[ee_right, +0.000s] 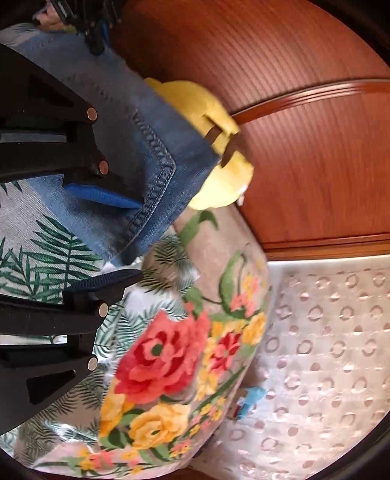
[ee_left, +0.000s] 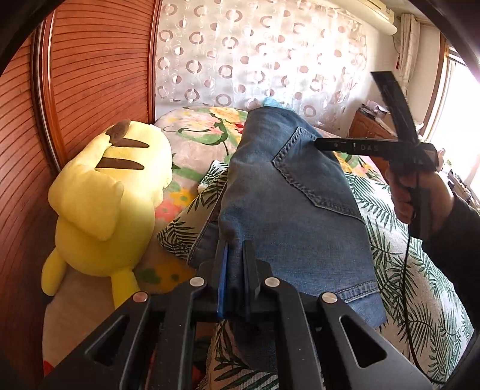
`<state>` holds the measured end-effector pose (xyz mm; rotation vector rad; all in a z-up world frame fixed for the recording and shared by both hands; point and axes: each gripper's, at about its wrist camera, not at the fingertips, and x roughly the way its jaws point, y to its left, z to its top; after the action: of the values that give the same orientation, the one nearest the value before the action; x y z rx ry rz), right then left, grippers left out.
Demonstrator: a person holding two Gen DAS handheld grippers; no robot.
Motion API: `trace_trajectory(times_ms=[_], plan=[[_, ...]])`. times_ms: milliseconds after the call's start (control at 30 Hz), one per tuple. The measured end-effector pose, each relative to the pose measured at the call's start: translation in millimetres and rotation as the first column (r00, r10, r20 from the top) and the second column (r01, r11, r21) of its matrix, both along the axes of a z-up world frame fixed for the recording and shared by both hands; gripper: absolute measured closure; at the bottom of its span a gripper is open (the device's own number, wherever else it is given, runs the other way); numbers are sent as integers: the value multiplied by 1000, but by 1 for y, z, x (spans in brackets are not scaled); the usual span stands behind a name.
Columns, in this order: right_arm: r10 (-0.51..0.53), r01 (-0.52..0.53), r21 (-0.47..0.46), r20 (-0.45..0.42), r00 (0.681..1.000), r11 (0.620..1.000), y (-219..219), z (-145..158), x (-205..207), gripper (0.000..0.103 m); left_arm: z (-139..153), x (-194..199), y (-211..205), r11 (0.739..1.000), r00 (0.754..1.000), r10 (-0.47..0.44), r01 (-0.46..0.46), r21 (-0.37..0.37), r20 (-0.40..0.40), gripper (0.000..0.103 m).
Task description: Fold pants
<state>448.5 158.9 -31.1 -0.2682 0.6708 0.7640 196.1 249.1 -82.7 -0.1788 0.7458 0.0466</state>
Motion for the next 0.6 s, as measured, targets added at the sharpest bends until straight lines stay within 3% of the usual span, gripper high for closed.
trace_trajectory(times_ms=[200,433,600], plan=[[-28,26,55,34,999,998,-9,17,-22,60,16,-6,-7,999,1000,11,-12,39,22,93],[-16,8,97,80,997,995,-41,36,-81,60,36,-17,-24,996,999,20,-24,89,48,92],[-38,26,130,91,995,991,-76,43,-122,60,53,-31,-35,995,997,12,-20,100,82,71]])
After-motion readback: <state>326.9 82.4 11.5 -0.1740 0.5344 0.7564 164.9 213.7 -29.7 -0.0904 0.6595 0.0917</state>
